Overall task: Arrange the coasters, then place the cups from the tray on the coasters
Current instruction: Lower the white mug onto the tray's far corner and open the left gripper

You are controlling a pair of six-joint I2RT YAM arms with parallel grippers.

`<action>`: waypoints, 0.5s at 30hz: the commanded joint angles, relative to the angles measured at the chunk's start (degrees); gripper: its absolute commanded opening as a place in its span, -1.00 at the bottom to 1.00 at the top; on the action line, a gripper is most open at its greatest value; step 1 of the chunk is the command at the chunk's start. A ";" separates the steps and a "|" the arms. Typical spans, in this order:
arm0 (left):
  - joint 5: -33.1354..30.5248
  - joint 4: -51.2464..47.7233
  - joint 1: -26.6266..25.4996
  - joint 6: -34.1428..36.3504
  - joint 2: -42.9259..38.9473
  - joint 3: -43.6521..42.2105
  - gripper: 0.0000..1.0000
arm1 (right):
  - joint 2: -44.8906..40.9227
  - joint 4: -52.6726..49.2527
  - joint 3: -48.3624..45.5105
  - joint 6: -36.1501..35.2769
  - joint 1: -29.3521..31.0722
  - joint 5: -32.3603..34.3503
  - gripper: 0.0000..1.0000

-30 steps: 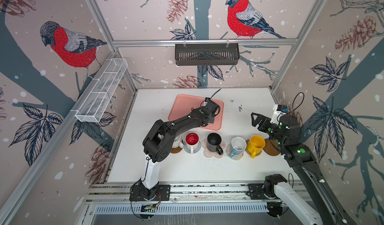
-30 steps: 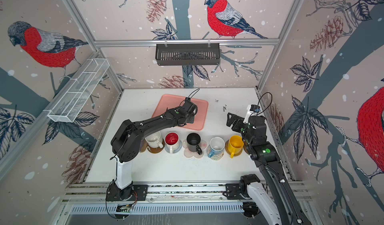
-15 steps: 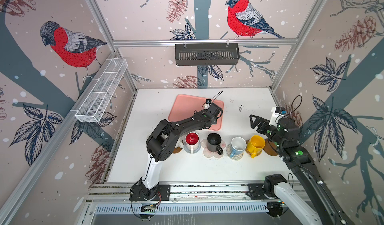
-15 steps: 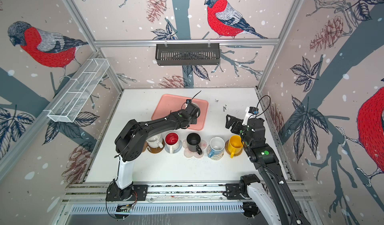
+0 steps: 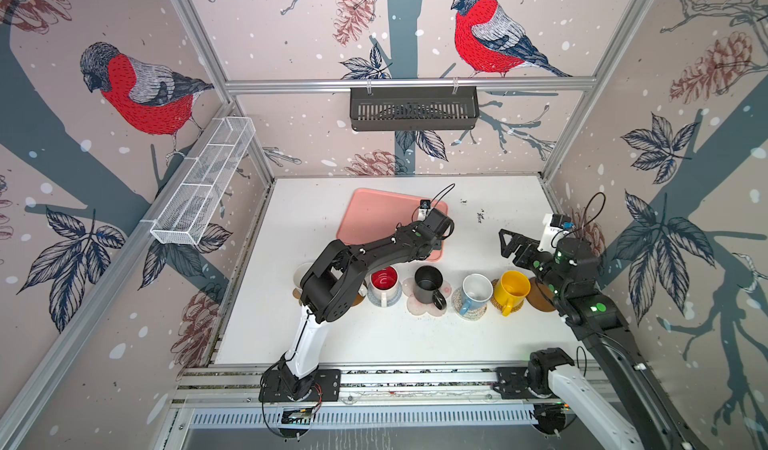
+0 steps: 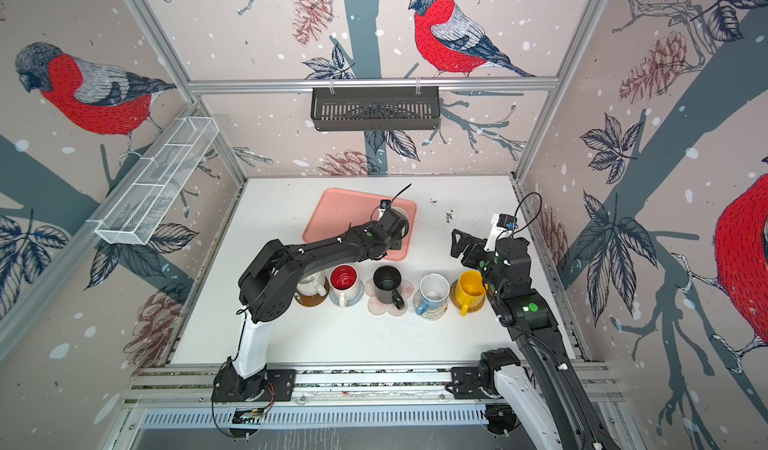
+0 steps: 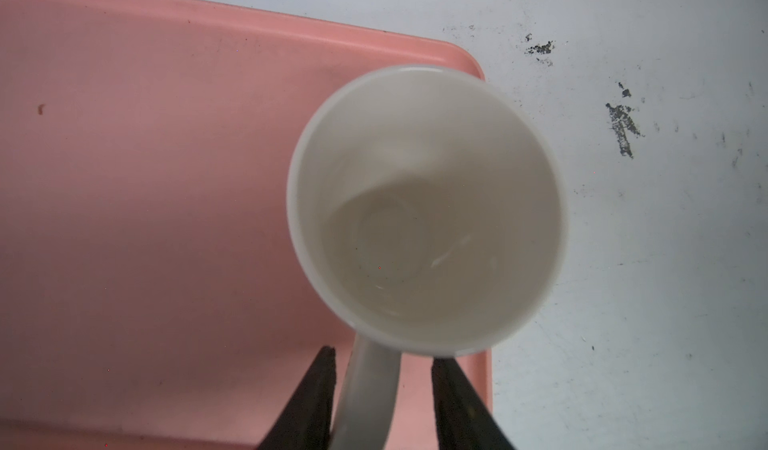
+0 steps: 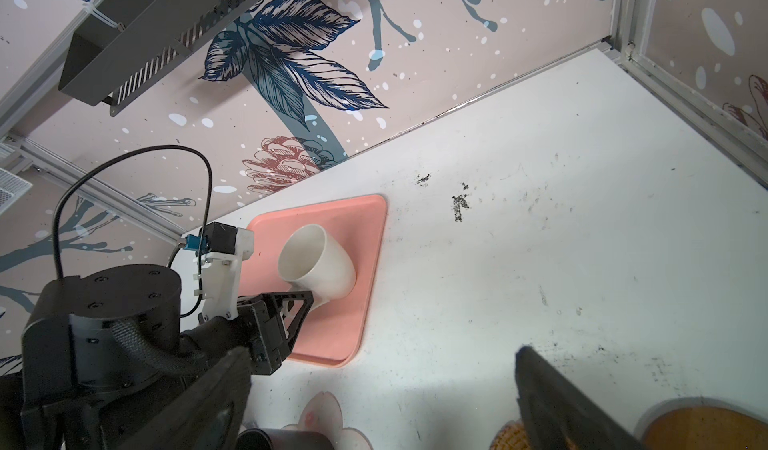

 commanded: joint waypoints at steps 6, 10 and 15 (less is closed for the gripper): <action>0.04 1.80 -0.06 -0.20 -1.80 -0.03 0.37 | 0.37 1.29 0.20 1.23 0.14 0.93 0.91; -0.27 2.04 -0.07 0.34 -4.30 -0.83 0.67 | 2.55 -0.27 1.36 2.09 0.14 1.30 0.91; -2.41 0.94 -0.03 0.46 -8.33 -2.46 0.80 | 3.40 -0.24 1.53 4.37 1.88 3.76 0.88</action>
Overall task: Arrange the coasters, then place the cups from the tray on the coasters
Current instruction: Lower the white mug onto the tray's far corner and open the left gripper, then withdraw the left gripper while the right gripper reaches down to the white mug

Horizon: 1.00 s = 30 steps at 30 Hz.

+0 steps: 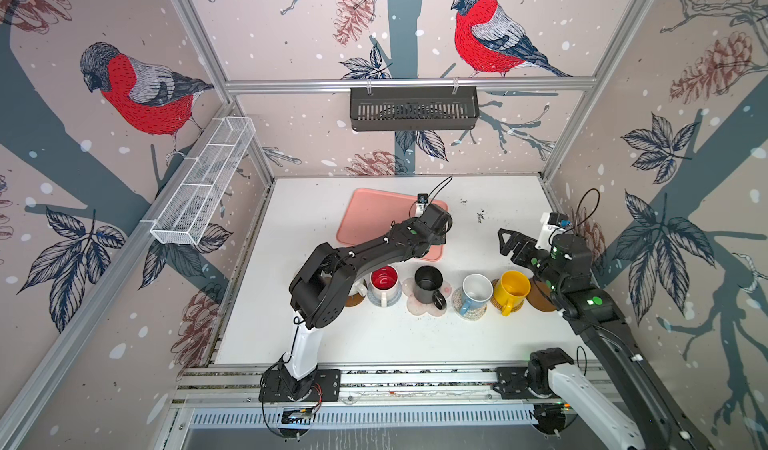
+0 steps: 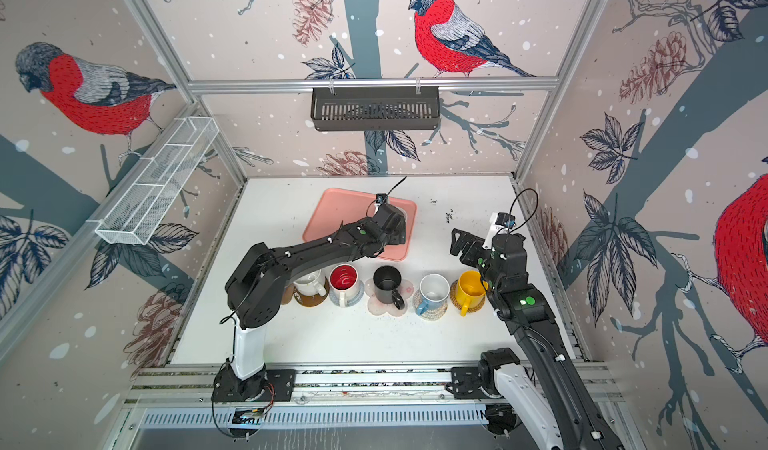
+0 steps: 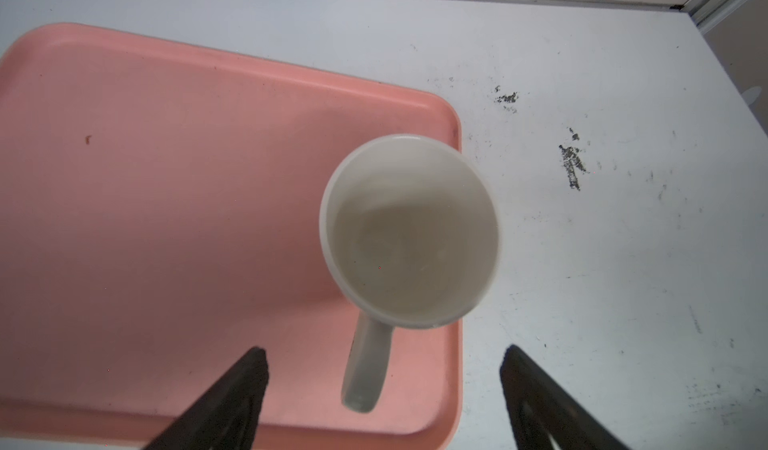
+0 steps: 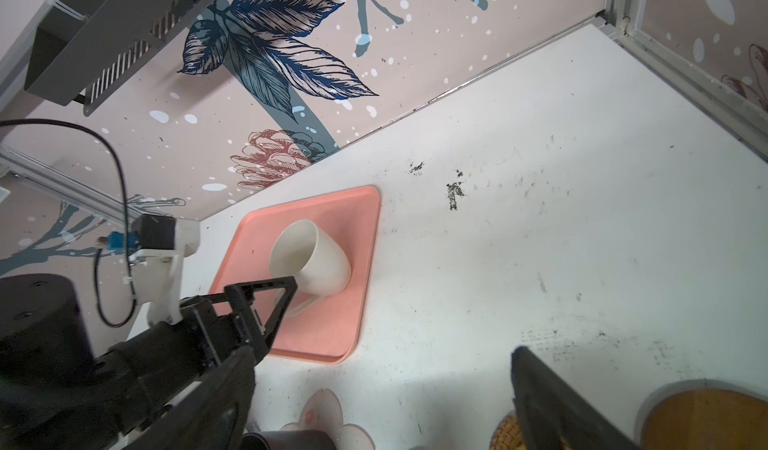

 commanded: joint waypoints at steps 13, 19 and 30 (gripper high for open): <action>-1.21 -1.16 -0.05 -1.62 -24.16 -12.71 0.87 | 9.01 2.95 2.19 13.52 22.06 23.31 0.87; -0.87 2.17 0.26 -1.18 -42.11 -26.70 0.87 | 18.11 4.11 5.58 18.96 29.85 29.54 0.87; 2.49 -4.13 7.12 -1.17 -61.28 -40.09 0.83 | 40.30 0.08 18.96 26.52 32.48 29.38 0.89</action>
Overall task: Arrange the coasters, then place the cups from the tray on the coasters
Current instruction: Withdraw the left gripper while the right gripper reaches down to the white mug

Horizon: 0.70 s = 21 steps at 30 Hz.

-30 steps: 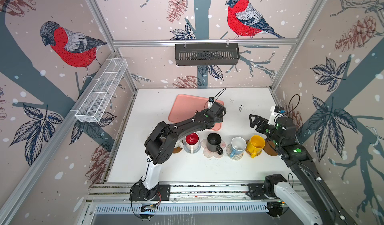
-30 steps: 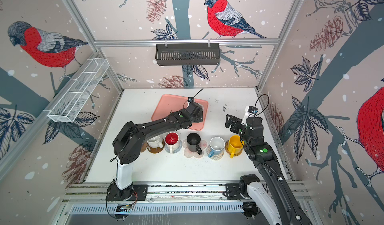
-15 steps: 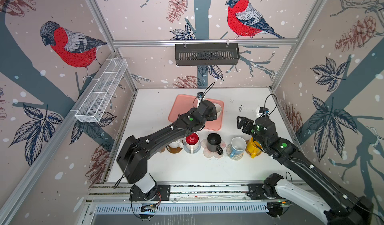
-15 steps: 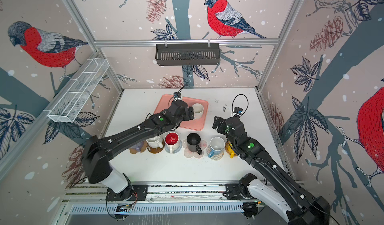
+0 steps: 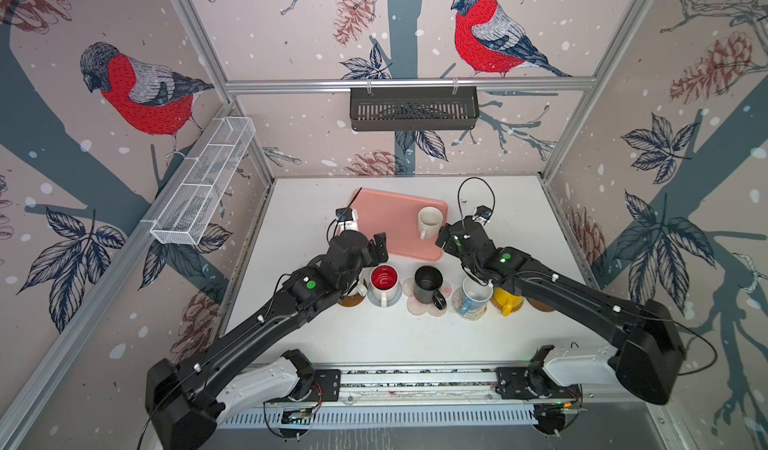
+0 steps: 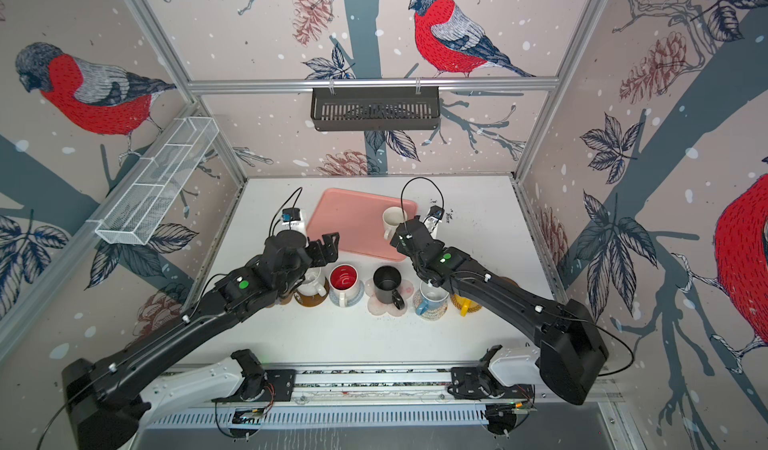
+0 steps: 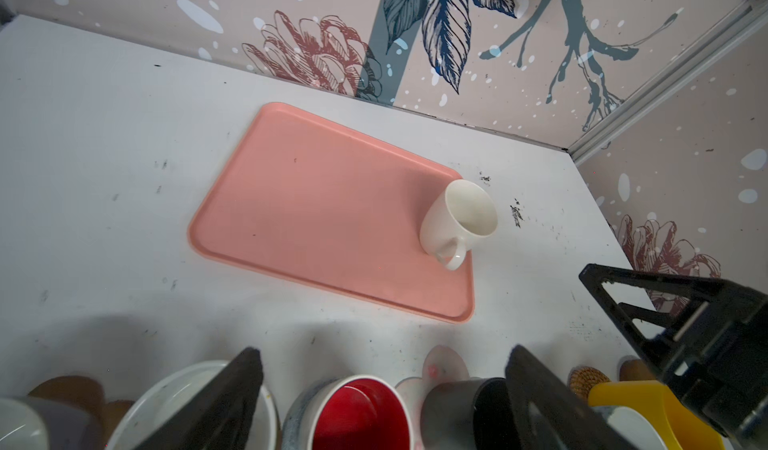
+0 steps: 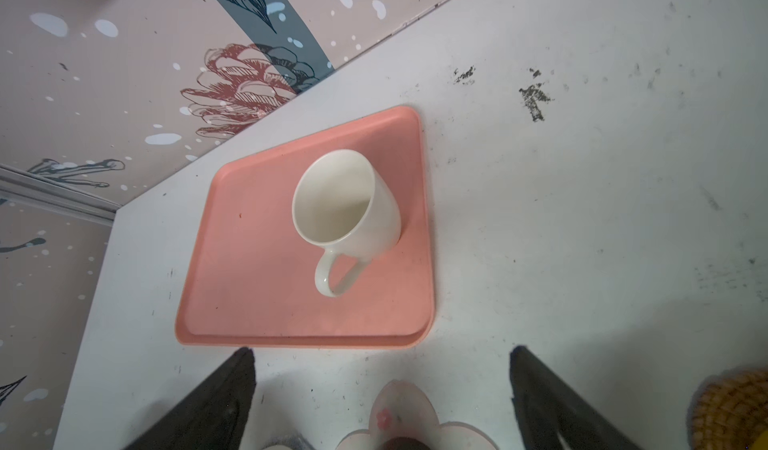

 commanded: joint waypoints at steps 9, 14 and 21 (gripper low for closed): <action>-0.21 -4.52 4.78 0.06 -8.90 -4.26 0.83 | 13.82 2.20 6.83 4.50 0.88 -0.31 0.71; 2.82 -5.38 4.86 0.67 -10.82 -3.64 0.84 | 19.18 0.76 11.22 3.75 0.93 -0.20 0.67; 6.35 -9.30 4.78 3.96 -13.58 -0.69 0.84 | 25.24 -0.73 15.22 4.10 1.15 -0.64 0.58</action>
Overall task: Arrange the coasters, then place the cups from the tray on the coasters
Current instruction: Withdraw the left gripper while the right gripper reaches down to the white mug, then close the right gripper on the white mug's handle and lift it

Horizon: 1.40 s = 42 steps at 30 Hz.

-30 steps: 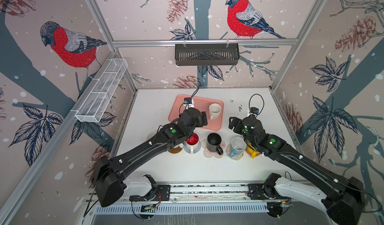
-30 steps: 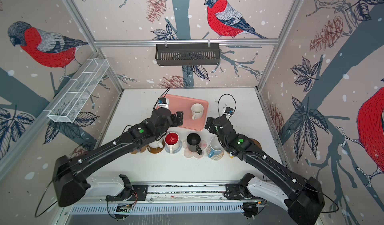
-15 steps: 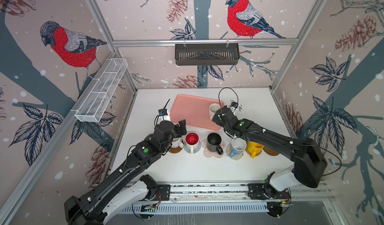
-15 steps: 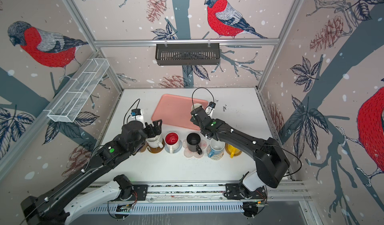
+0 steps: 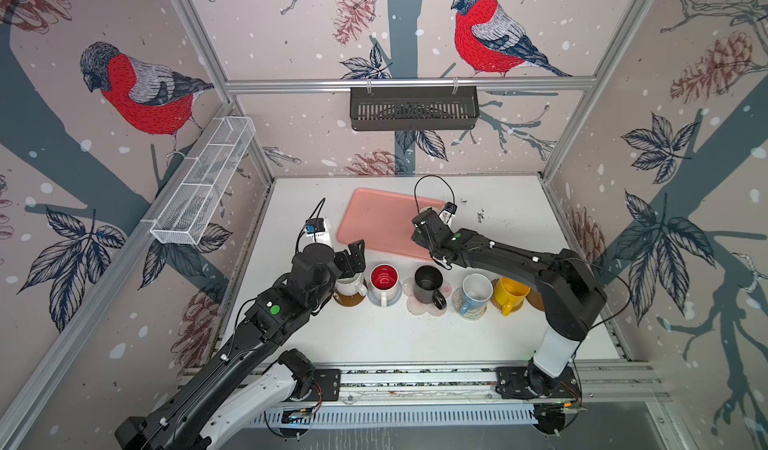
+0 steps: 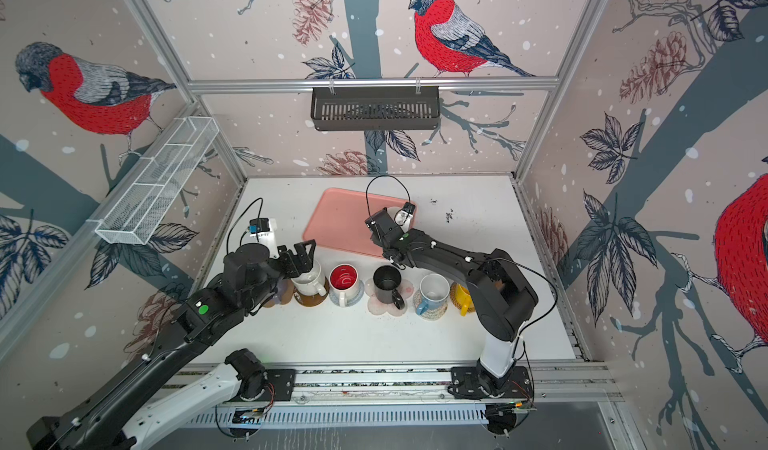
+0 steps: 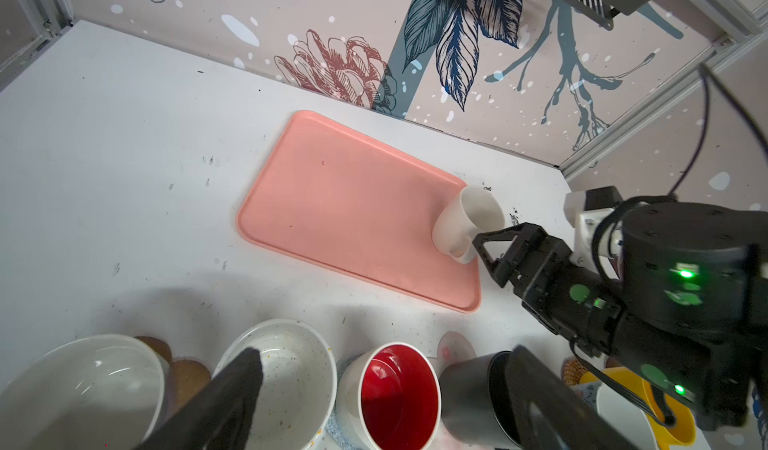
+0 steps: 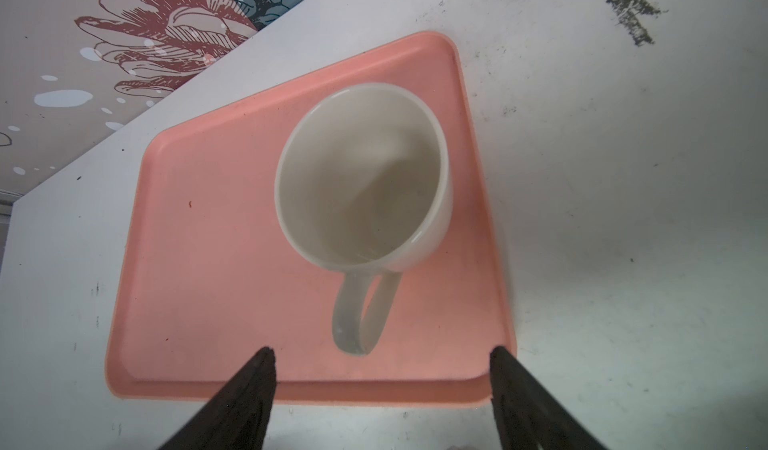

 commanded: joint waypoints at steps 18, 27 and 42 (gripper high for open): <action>-1.81 -2.74 0.88 5.18 -6.99 -2.76 0.92 | 4.57 -7.38 2.09 -1.38 0.09 5.39 0.23; 3.02 -1.40 4.71 5.29 -6.03 -3.74 0.91 | 3.75 -7.09 1.41 -7.16 0.04 5.50 -0.01; 2.60 -1.40 5.33 5.47 -5.02 -4.25 0.91 | 6.44 -5.63 3.93 -12.91 -0.76 2.18 -0.18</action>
